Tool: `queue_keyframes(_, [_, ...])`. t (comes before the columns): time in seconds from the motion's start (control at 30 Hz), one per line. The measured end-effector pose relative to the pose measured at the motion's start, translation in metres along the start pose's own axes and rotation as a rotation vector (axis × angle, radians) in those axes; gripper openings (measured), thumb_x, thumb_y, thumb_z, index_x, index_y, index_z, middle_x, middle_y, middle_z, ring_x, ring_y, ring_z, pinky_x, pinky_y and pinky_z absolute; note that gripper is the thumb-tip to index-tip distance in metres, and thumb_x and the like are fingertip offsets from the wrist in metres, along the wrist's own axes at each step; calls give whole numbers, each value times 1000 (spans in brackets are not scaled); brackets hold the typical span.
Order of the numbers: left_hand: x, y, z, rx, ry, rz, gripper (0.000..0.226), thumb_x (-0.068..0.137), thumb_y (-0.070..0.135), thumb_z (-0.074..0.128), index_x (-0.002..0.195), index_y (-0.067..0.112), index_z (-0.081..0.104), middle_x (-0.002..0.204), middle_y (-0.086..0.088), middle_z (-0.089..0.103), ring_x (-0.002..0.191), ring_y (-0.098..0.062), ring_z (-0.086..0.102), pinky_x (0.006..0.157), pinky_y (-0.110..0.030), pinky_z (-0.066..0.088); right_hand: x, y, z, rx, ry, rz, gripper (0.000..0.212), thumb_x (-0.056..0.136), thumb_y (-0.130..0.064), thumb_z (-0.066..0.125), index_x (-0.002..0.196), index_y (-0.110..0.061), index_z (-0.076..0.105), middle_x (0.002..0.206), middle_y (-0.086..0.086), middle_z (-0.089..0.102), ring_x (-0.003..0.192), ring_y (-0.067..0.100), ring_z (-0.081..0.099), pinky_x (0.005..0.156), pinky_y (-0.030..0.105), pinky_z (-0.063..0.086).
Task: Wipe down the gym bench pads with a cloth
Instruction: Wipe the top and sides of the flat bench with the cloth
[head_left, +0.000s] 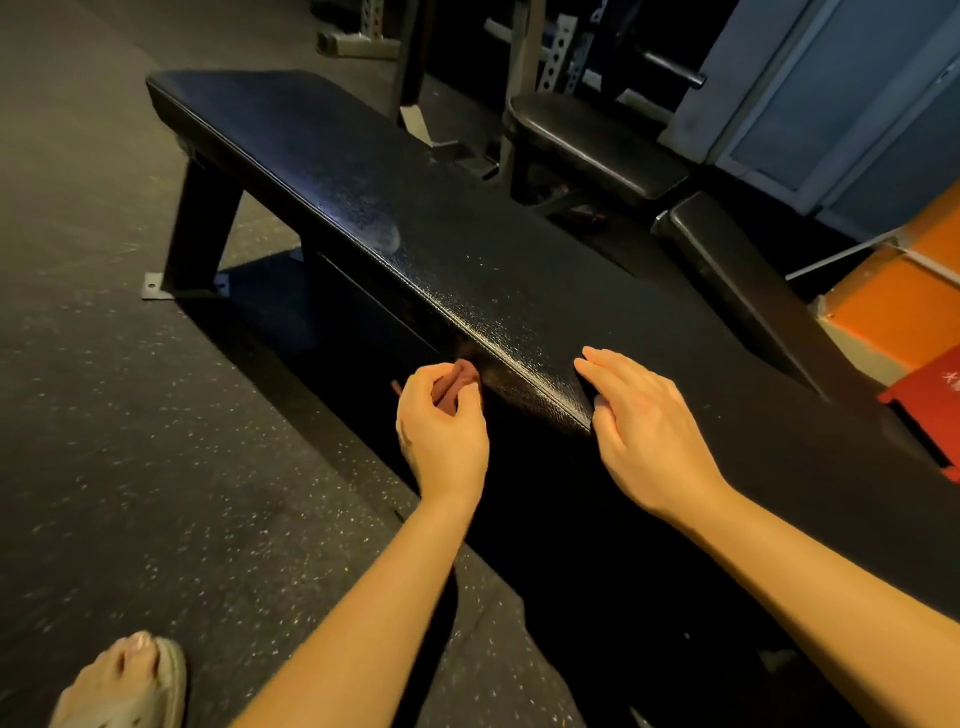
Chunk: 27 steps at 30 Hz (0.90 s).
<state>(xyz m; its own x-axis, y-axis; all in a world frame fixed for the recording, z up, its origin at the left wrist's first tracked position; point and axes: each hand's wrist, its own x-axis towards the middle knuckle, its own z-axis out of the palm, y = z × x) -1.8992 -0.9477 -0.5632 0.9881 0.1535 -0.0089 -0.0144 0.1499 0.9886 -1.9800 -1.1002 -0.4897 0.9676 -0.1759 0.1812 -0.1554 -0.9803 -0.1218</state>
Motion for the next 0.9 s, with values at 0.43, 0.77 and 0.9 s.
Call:
queue_keyframes(0.43, [-43,26,11,-180,-55,-64,12,94,2,64,96,13,62,91,9,70,71,4,68,56,-19,56,1,-4,-3,-20,3,23,50,100,-21,36,148,-20,50,157,-7,43,148,11,32,119,33,22])
queue_keyframes(0.77, [57,6,-16,107,39,49,16,85,28,69,87,42,61,99,13,63,98,-14,66,88,-47,57,2,-1,-4,-23,-5,23,48,103,-17,43,150,-24,47,158,-10,40,148,7,31,118,27,17])
queue_keyframes(0.9, [135,44,-45,26,236,72,9,94,18,63,96,23,56,85,2,64,68,-4,68,69,-29,60,4,-1,-3,-13,0,17,49,102,-16,44,150,-24,48,158,-11,41,147,7,32,118,27,18])
